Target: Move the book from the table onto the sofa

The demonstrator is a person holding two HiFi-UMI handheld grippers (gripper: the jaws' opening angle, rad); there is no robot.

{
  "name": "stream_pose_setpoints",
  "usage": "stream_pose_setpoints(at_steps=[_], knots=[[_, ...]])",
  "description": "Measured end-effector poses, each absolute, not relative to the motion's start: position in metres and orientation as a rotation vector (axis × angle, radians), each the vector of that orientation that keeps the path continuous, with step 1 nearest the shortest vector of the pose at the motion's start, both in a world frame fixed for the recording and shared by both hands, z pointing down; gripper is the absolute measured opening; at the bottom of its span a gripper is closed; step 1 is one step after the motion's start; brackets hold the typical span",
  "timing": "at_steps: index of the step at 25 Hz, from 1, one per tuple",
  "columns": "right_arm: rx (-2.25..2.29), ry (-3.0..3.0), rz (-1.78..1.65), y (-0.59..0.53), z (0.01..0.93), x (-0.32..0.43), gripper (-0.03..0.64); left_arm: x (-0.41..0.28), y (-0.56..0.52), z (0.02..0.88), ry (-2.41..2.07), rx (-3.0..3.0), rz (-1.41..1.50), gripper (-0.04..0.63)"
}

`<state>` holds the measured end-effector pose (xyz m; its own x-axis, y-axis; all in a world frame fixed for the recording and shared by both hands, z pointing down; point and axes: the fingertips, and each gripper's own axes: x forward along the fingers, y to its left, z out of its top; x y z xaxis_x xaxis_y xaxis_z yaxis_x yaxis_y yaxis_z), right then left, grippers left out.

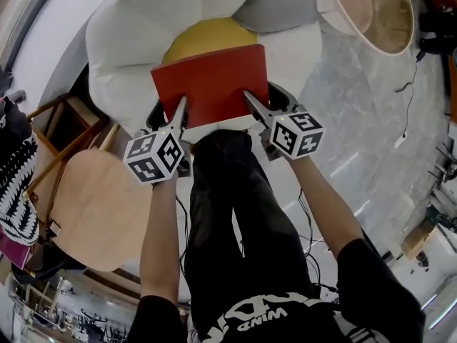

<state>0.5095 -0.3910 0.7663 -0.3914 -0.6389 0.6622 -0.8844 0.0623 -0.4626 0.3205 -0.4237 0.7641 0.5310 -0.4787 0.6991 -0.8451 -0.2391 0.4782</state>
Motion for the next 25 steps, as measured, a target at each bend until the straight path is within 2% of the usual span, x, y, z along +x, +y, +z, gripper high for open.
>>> stream_pose_setpoints(at_steps=[25], knots=[[1.451,-2.026,1.257,-0.419,0.967,0.527,0.250,0.336,-0.440,0.967,-1.096,1.818,0.526,0.249]])
